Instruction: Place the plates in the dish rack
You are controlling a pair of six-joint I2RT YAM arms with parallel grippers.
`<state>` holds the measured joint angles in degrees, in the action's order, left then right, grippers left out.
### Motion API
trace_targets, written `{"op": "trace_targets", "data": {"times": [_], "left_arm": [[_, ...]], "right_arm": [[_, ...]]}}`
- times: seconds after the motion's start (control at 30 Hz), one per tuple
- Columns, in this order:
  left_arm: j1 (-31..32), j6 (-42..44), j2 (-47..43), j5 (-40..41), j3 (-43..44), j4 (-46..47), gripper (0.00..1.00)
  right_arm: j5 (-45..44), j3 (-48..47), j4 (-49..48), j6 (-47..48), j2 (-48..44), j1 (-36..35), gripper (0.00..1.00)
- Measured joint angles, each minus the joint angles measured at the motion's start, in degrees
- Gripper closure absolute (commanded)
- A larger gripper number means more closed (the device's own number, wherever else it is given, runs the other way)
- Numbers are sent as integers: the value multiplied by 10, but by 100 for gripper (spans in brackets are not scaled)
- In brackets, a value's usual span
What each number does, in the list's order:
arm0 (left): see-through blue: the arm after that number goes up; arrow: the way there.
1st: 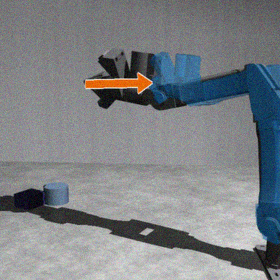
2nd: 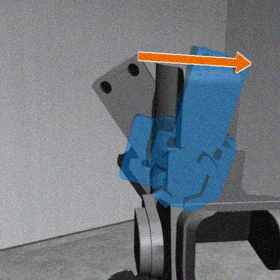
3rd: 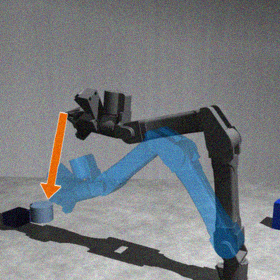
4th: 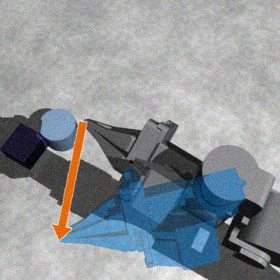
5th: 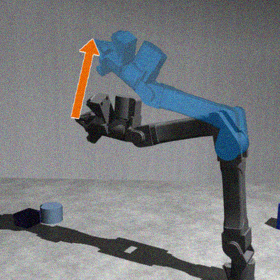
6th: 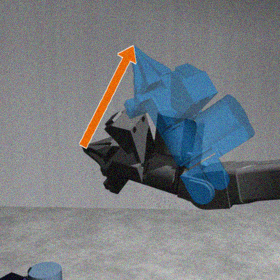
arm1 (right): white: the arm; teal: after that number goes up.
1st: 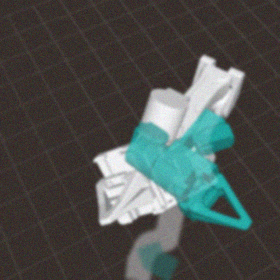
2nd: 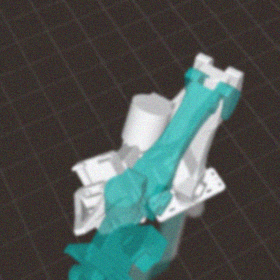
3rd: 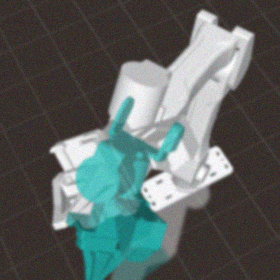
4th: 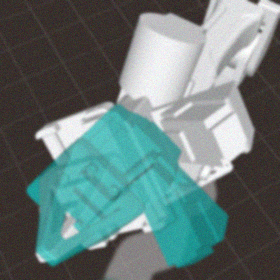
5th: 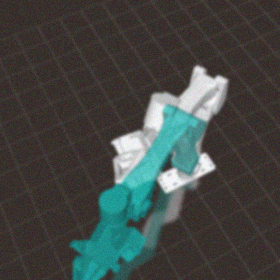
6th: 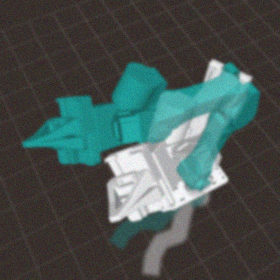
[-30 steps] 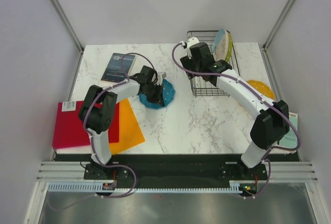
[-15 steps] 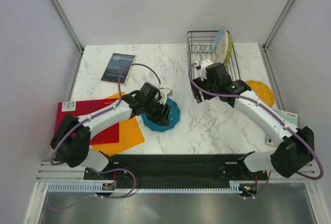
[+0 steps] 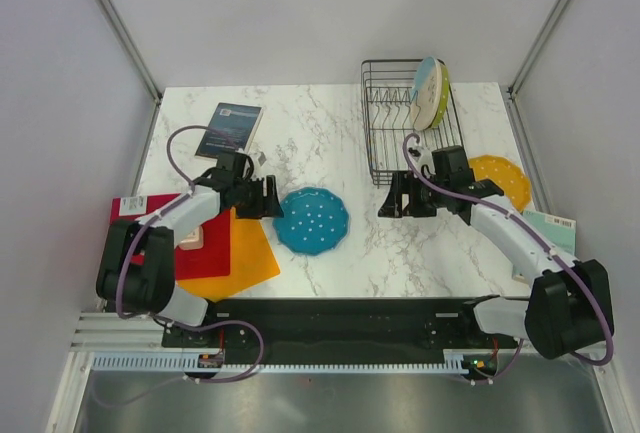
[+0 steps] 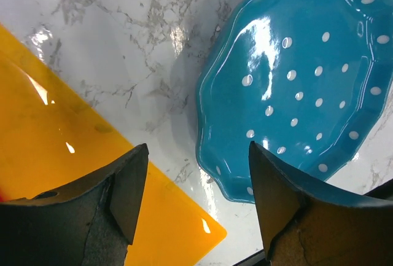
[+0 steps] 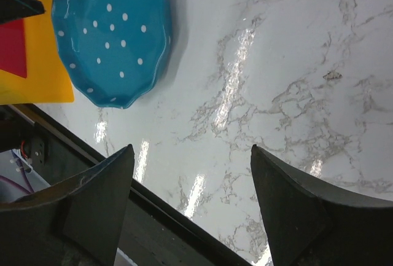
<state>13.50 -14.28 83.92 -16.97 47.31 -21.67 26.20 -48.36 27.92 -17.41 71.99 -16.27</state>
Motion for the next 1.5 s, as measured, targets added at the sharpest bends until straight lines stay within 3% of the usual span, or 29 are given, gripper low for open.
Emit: {"op": "trace_targets", "data": {"times": [0.17, 0.27, 0.37, 0.43, 0.6, 0.97, 1.33, 1.5], "left_arm": [[5, -4, 57, -12, 14, 10, 32], [4, -10, 93, -27, 32, 14, 42], [4, -14, 112, -42, 42, 25, 54], [4, -16, 121, -62, 42, 28, 71], [0, -6, 136, -142, 28, 31, 97], [7, -3, 146, -262, -7, 43, 98], [57, -24, 146, -260, 10, 58, 98], [86, -29, 146, -252, 24, 59, 98]], "right_arm": [[10, -6, -21, 1, 15, 0, 16], [16, 0, -36, 0, 18, 0, 16], [25, 21, -53, -5, 16, 0, 16], [35, 40, -57, -11, 13, 0, 16], [75, 107, -97, -52, 1, 0, 19], [92, 224, -206, -181, -21, 1, 16], [108, 224, -328, -290, 44, 2, 16], [113, 223, -343, -311, 66, -9, 24]]}}
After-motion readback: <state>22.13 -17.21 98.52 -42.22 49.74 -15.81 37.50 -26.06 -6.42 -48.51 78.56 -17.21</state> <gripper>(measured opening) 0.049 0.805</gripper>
